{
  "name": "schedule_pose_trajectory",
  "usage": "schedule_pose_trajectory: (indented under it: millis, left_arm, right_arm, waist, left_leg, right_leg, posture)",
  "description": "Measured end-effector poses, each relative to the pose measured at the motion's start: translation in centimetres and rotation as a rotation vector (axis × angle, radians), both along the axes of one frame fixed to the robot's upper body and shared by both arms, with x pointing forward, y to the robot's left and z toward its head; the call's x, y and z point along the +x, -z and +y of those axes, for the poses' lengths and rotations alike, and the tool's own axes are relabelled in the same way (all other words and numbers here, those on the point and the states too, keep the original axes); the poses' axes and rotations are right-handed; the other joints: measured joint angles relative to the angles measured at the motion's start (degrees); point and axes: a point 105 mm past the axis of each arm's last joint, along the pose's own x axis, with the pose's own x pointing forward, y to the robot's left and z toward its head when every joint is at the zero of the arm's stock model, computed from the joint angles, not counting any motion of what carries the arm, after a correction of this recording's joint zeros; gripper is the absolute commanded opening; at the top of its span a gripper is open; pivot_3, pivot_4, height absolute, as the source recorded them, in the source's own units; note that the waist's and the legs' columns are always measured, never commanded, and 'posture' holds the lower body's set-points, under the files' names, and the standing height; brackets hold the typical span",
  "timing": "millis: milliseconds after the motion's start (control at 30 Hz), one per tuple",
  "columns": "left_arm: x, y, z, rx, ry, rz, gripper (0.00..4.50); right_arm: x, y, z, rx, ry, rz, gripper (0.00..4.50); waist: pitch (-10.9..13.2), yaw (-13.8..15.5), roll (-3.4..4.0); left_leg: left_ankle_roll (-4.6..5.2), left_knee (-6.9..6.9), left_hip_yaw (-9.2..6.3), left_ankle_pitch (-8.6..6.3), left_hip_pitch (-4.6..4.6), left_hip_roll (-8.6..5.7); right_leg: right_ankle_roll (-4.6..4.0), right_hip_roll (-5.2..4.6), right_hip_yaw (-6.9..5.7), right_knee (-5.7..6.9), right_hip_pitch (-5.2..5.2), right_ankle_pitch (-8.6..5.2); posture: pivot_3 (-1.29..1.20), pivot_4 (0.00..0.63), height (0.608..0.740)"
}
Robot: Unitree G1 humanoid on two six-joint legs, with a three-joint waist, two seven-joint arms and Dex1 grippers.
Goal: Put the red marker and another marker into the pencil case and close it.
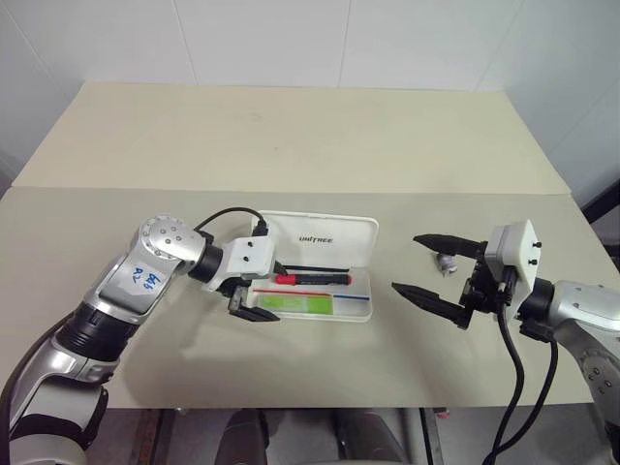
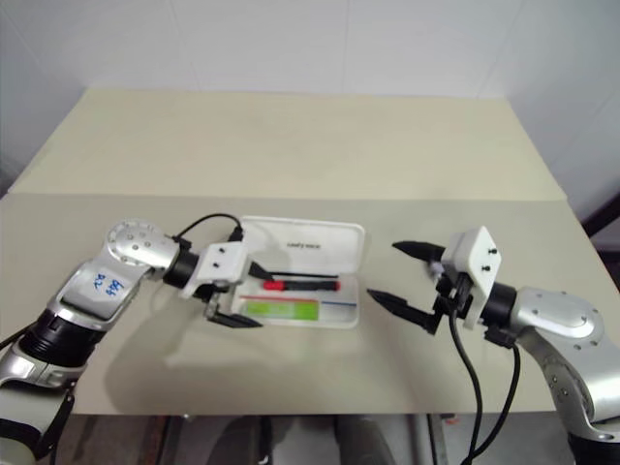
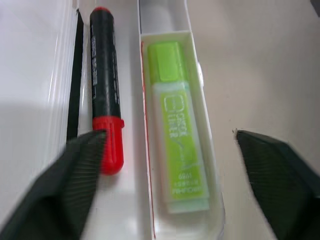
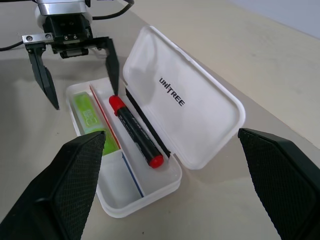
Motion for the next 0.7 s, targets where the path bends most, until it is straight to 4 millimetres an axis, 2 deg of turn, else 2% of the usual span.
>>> schedule_pose_trajectory:
  millis: [133, 233, 400, 500, 600, 700]
  left_arm:
    - [0.0, -0.4, -0.2, -0.027, 0.003, -0.007, 4.41]
    - [-0.1, -1.5, -0.6, -0.103, 0.027, -0.025, 4.41]
    - [0.1, -3.8, -0.4, -0.202, 0.038, -0.081, 4.41]
    - [0.2, -5.9, -0.4, -0.286, 0.045, -0.126, 4.41]
    - [0.3, -8.2, -0.1, -0.350, 0.040, -0.174, 4.41]
    - [0.4, -9.3, 0.4, -0.364, 0.023, -0.196, 4.41]
  right_arm:
    - [0.2, 0.1, -0.1, -0.001, 0.015, 0.012, 4.50]
    - [0.8, 0.4, -0.7, -0.038, 0.067, 0.053, 4.50]
    - [2.9, 1.9, -3.9, -0.133, 0.294, 0.181, 4.50]
    - [4.5, 2.5, -5.6, -0.178, 0.464, 0.266, 4.50]
    - [5.4, 2.6, -6.3, -0.163, 0.561, 0.346, 4.50]
    - [6.0, 2.9, -6.5, -0.160, 0.606, 0.413, 4.50]
  waist:
    - [0.00, 0.00, 0.00]
    - [0.00, -0.02, 0.00]
    - [0.00, -0.12, 0.00]
    - [0.00, -0.29, 0.00]
    - [0.00, -0.38, 0.00]
    - [0.00, -0.34, 0.01]
  left_leg:
    - [0.00, 0.11, -0.01, 0.00, 0.00, 0.00]
    - [0.02, 0.26, -0.01, -0.02, -0.02, 0.00]
    - [0.05, 0.35, -0.01, -0.01, 0.00, 0.00]
    - [0.07, 0.35, 0.00, 0.00, 0.00, 0.01]
    - [0.07, 0.29, 0.00, 0.00, 0.00, 0.01]
    - [0.10, 0.25, 0.01, -0.02, -0.02, 0.01]
  right_leg:
    - [0.03, 0.00, 0.00, 0.01, 0.04, 0.02]
    - [0.05, -0.01, 0.00, 0.03, 0.07, 0.04]
    - [0.04, -0.03, 0.01, 0.03, 0.13, 0.05]
    - [0.01, -0.03, 0.02, 0.03, 0.11, 0.07]
    - [0.01, -0.03, 0.02, 0.03, 0.09, 0.07]
    - [0.01, -0.02, 0.02, 0.02, 0.05, 0.07]
  posture:
    - [0.00, 0.150, 0.740]
    - [0.00, 0.150, 0.740]
    - [0.00, 0.150, 0.740]
    - [0.00, 0.150, 0.740]
    - [0.00, 0.150, 0.740]
    - [0.00, 0.150, 0.740]
